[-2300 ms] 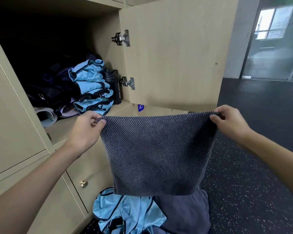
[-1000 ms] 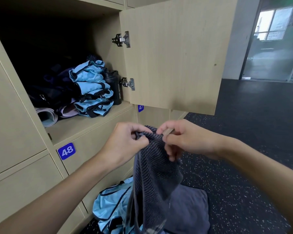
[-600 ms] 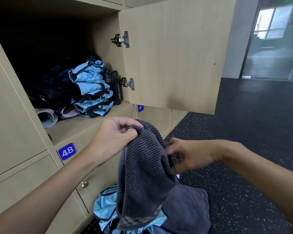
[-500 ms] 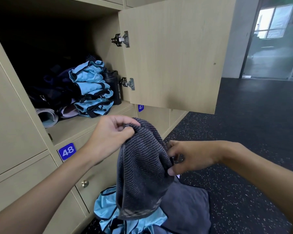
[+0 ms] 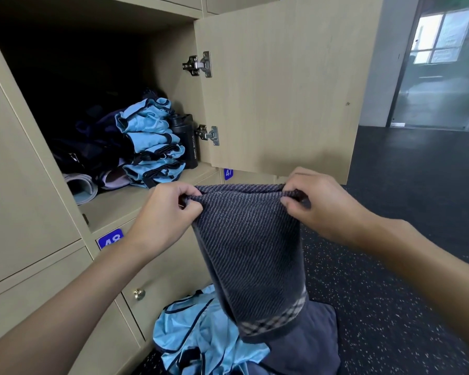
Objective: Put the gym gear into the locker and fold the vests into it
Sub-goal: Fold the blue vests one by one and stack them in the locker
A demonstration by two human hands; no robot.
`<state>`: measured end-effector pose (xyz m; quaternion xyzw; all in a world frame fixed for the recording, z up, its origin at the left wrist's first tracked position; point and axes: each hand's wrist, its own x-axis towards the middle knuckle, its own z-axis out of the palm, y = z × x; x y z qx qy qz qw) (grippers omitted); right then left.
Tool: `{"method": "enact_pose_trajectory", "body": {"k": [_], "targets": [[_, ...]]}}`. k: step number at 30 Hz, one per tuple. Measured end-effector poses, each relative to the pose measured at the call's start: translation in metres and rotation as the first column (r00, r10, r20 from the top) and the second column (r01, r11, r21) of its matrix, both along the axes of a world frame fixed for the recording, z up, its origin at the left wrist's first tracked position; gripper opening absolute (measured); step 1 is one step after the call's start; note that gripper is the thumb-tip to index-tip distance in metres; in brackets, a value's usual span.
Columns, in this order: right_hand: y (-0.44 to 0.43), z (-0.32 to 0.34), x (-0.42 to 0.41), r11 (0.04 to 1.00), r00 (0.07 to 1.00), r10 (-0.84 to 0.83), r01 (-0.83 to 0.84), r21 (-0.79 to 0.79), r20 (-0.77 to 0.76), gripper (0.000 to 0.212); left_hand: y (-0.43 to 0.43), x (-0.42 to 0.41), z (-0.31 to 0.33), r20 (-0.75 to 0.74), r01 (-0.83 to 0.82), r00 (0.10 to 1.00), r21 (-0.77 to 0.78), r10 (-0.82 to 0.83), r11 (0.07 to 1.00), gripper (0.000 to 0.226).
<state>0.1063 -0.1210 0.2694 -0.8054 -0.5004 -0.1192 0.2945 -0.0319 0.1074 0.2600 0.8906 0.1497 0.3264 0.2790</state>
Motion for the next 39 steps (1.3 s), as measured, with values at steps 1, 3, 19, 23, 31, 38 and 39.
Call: {"method": "enact_pose_trajectory", "body": {"k": [1, 3, 19, 23, 31, 38, 39], "targets": [[-0.001, 0.002, -0.001, 1.000, 1.000, 0.000, 0.000, 0.023, 0.020, 0.015, -0.001, 0.000, 0.001, 0.023, 0.001, 1.000, -0.002, -0.001, 1.000, 0.035], [-0.002, 0.004, -0.003, 0.990, 0.998, -0.047, 0.051, 0.133, -0.033, 0.014, -0.003, 0.000, 0.004, 0.084, 0.031, 0.996, -0.066, -0.025, 0.997, 0.033], [0.017, 0.001, -0.012, 0.791, 0.704, 0.251, 0.247, 0.560, -0.665, 0.050, -0.033, 0.004, 0.012, 0.290, 0.312, 0.947, -0.713, -0.141, 0.628, 0.046], [0.008, -0.006, -0.007, 0.941, 0.473, 0.287, 0.024, 0.337, -0.833, 0.066, -0.035, 0.006, 0.024, 0.434, 0.407, 0.895, -0.708, -0.100, 0.577, 0.041], [0.020, -0.011, -0.011, 0.847, 0.518, 0.392, 0.120, 0.518, -0.760, 0.030, -0.037, 0.006, 0.001, 0.250, 0.336, 0.941, -0.766, -0.227, 0.548, 0.111], [0.015, -0.012, -0.009, 0.921, 0.485, 0.300, 0.076, 0.381, -0.822, 0.098, -0.038, 0.012, 0.008, 0.462, 0.378, 0.887, -0.740, 0.012, 0.556, 0.084], [0.016, -0.011, -0.009, 0.915, 0.490, 0.300, 0.095, 0.392, -0.819, 0.102, -0.037, 0.011, 0.006, 0.445, 0.352, 0.895, -0.748, 0.032, 0.563, 0.083]]}}
